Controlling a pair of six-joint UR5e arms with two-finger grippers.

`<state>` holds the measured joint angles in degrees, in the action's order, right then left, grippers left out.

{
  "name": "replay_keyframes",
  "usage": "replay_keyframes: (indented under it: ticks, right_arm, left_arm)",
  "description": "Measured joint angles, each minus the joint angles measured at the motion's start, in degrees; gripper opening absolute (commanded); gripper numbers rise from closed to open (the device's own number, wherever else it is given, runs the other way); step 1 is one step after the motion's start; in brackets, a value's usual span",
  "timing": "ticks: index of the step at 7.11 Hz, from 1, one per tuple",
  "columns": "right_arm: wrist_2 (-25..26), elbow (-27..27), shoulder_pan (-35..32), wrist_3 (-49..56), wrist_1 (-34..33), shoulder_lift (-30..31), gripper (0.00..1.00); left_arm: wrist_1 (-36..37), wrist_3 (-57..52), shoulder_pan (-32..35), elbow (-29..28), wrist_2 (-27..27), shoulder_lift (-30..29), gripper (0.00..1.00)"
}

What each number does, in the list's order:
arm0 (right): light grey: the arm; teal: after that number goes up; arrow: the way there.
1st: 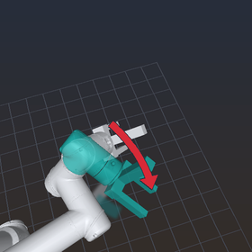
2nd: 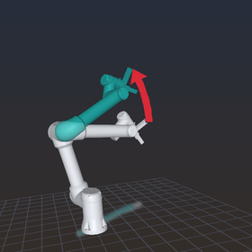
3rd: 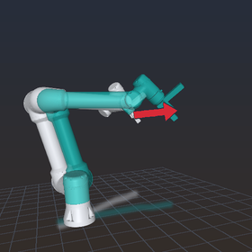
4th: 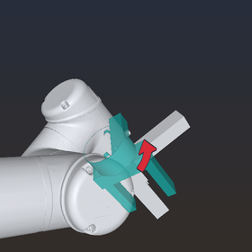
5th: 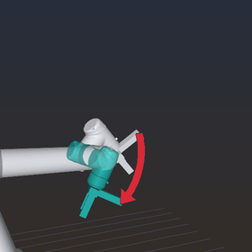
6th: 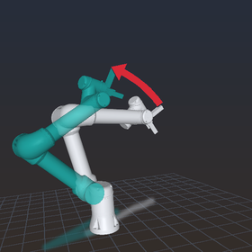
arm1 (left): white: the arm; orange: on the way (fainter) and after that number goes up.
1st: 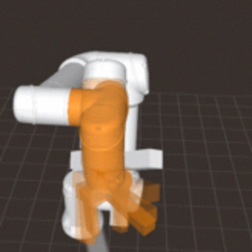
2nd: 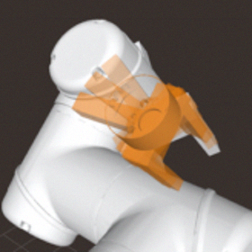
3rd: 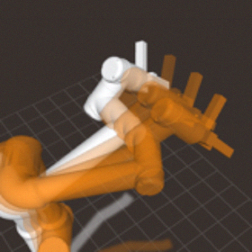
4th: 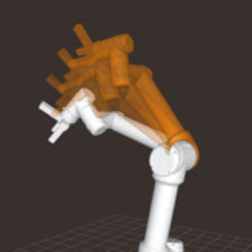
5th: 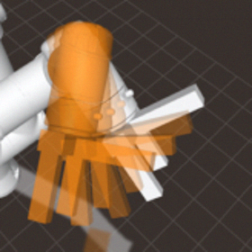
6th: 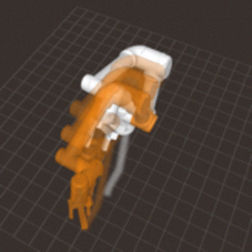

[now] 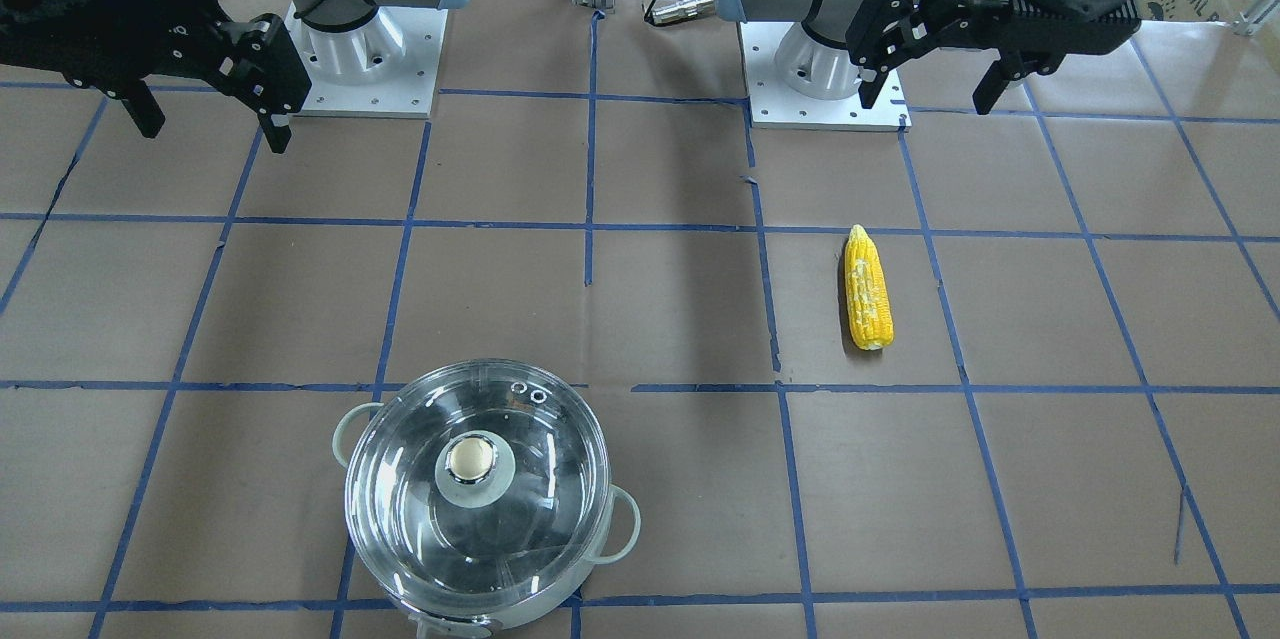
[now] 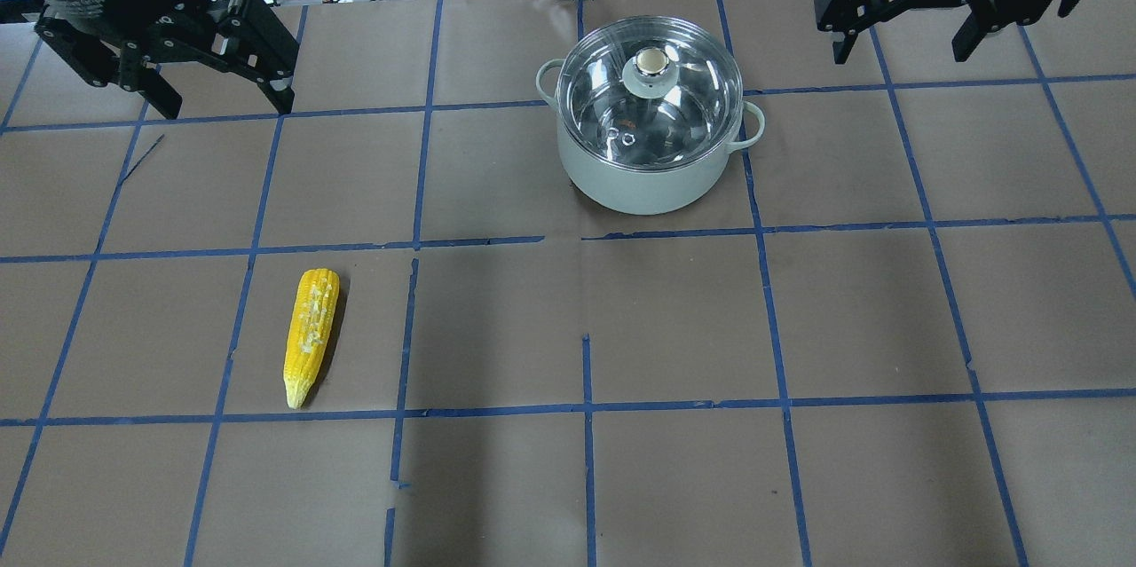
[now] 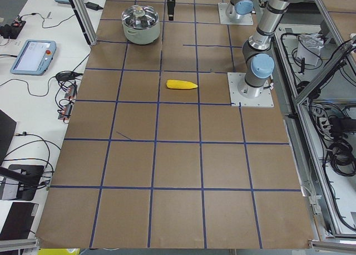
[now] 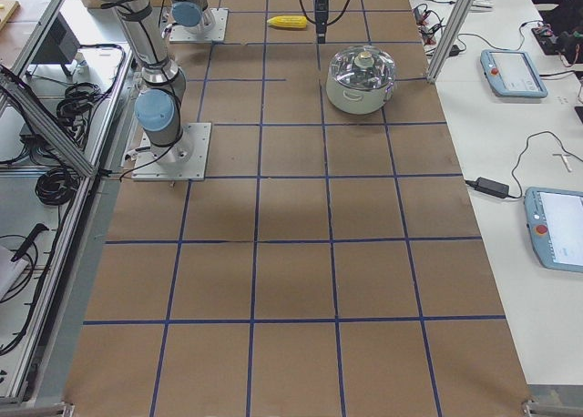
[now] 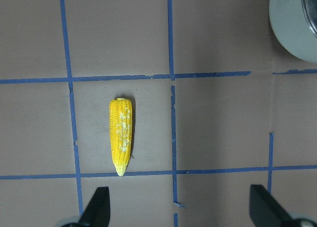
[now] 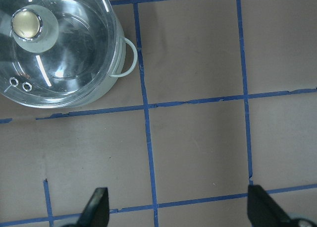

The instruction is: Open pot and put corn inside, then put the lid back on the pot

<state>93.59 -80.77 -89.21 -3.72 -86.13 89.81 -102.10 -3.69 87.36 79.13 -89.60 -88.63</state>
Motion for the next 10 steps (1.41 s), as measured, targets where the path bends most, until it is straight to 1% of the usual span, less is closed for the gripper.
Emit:
replay_keyframes:
  ticks: [4,5,7,10]
  right_arm:
    - [0.1,-0.2,-0.2,-0.2,-0.1,-0.2,0.97]
    - [0.0,-0.6,-0.8,-1.2,-1.6,-1.1,0.97]
    - [0.0,-0.5,-4.9,-4.4,-8.5,-5.9,0.97]
    - [-0.5,0.2,-9.1,-6.0,-19.7,-15.8,0.97]
  left_arm:
    - [0.1,0.1,0.0,-0.2,0.1,0.5,1.0]
    - [0.0,0.1,0.0,0.2,0.1,0.7,1.0]
    - [0.1,0.1,0.0,1.7,0.1,1.0,1.0]
    - [0.1,-0.4,-0.2,2.6,0.1,1.0,1.0]
